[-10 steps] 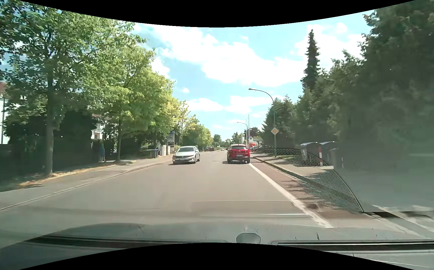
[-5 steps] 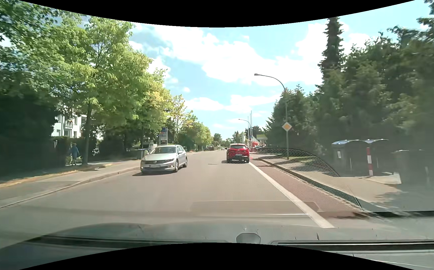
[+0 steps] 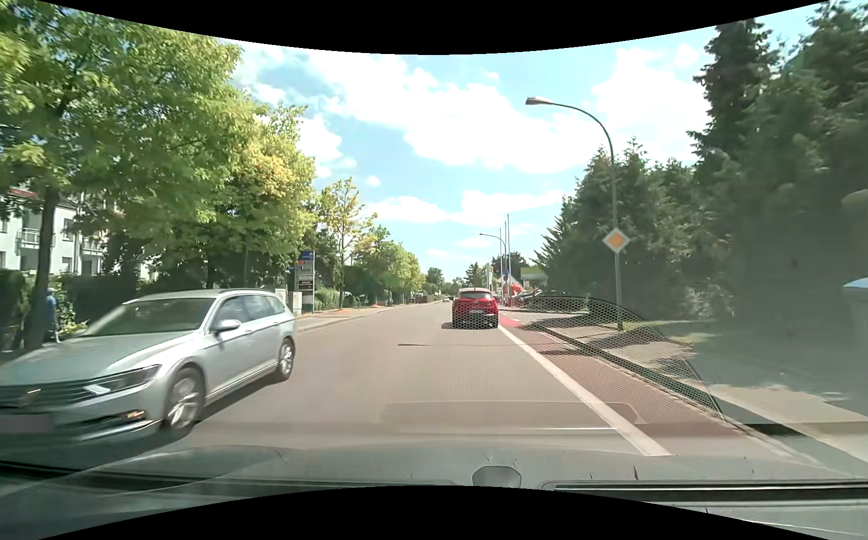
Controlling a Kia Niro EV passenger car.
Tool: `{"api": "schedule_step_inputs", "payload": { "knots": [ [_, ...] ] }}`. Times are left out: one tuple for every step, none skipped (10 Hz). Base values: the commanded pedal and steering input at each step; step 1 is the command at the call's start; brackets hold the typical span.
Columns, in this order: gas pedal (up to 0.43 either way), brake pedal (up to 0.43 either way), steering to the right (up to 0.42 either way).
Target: Follow the waypoints while adhering to traffic rules and regulations
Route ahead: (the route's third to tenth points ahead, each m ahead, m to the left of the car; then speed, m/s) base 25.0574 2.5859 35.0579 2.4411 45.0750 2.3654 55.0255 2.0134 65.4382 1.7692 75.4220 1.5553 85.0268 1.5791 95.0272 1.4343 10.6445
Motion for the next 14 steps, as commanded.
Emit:
{"api": "schedule_step_inputs", "payload": {
  "knots": [
    [0.189,0.006,-0.002],
    [0.157,0.006,-0.002],
    [0.150,0.006,-0.002],
    [0.150,0.006,-0.001],
    [0.150,0.006,-0.002],
    [0.138,0.006,-0.002],
    [0.138,0.006,-0.002],
    [0.138,0.006,-0.002],
    [0.130,0.006,-0.001],
    [0.118,0.006,-0.001],
    [0.118,0.006,-0.002],
    [0.118,0.006,-0.002],
    [0.110,0.006,-0.001],
    [0.110,0.006,-0.001]
  ]
}}
